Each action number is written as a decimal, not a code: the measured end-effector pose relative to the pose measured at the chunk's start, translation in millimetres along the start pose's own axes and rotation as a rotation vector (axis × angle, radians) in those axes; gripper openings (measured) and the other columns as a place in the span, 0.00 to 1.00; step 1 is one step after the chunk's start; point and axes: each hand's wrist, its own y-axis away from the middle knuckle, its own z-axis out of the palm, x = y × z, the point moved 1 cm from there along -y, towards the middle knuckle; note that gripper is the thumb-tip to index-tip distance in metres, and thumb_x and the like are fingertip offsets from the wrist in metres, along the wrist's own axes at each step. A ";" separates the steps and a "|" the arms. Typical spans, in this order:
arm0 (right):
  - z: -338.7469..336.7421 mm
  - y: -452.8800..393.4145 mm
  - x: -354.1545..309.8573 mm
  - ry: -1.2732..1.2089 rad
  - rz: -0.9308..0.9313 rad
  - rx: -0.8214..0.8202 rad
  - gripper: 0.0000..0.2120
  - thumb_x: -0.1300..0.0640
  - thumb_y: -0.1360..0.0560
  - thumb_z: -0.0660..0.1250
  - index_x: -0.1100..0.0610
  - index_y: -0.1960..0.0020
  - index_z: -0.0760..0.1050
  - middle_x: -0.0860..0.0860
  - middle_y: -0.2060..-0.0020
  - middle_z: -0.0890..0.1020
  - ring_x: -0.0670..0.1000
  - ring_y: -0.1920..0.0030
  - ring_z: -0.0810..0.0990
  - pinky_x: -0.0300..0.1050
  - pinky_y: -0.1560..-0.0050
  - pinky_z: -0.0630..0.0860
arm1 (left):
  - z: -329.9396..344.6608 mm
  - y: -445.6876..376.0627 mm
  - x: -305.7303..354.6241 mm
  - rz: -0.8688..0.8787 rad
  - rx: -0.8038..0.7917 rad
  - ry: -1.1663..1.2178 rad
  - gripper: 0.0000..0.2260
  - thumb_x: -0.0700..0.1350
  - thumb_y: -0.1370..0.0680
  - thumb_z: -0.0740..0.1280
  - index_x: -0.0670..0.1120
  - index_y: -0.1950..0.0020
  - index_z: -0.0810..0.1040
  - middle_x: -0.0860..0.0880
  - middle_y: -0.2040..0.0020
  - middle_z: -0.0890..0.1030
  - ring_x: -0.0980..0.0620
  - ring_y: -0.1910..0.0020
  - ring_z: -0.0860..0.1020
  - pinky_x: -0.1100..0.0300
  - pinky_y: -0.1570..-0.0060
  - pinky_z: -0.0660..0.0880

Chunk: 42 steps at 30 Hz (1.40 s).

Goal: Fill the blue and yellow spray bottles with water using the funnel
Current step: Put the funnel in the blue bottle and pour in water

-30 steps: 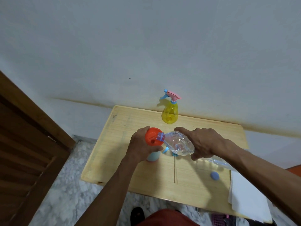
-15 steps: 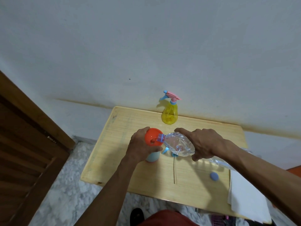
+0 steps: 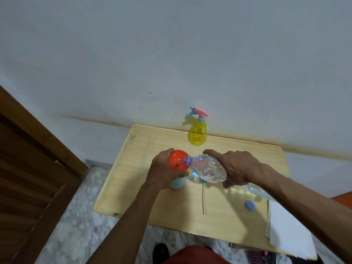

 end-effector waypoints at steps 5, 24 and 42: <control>0.0 -0.1 0.5 0.002 -0.006 0.013 0.55 0.43 0.36 0.77 0.36 0.24 0.41 0.53 0.49 0.81 0.58 0.55 0.81 0.48 0.61 0.74 | -0.4 -0.4 1.8 0.007 0.002 -0.013 0.41 0.51 0.39 0.84 0.48 0.29 0.71 0.49 0.36 0.77 0.51 0.42 0.75 0.56 0.45 0.76; 12.3 23.1 -3.2 -0.754 0.110 0.382 0.56 0.29 0.46 0.71 0.32 0.25 0.47 0.46 0.54 0.81 0.56 0.51 0.83 0.51 0.53 0.80 | 1.1 -2.2 -1.5 -0.026 -0.017 -0.013 0.45 0.53 0.40 0.84 0.49 0.27 0.69 0.49 0.32 0.74 0.47 0.36 0.74 0.52 0.40 0.75; 79.8 44.1 6.6 -1.316 0.584 1.135 0.52 0.58 0.37 0.84 0.40 0.25 0.57 0.51 0.46 0.83 0.48 0.46 0.83 0.41 0.45 0.77 | 3.2 -4.3 -3.9 -0.034 -0.023 -0.040 0.46 0.53 0.39 0.84 0.48 0.25 0.68 0.47 0.31 0.75 0.46 0.36 0.74 0.57 0.46 0.72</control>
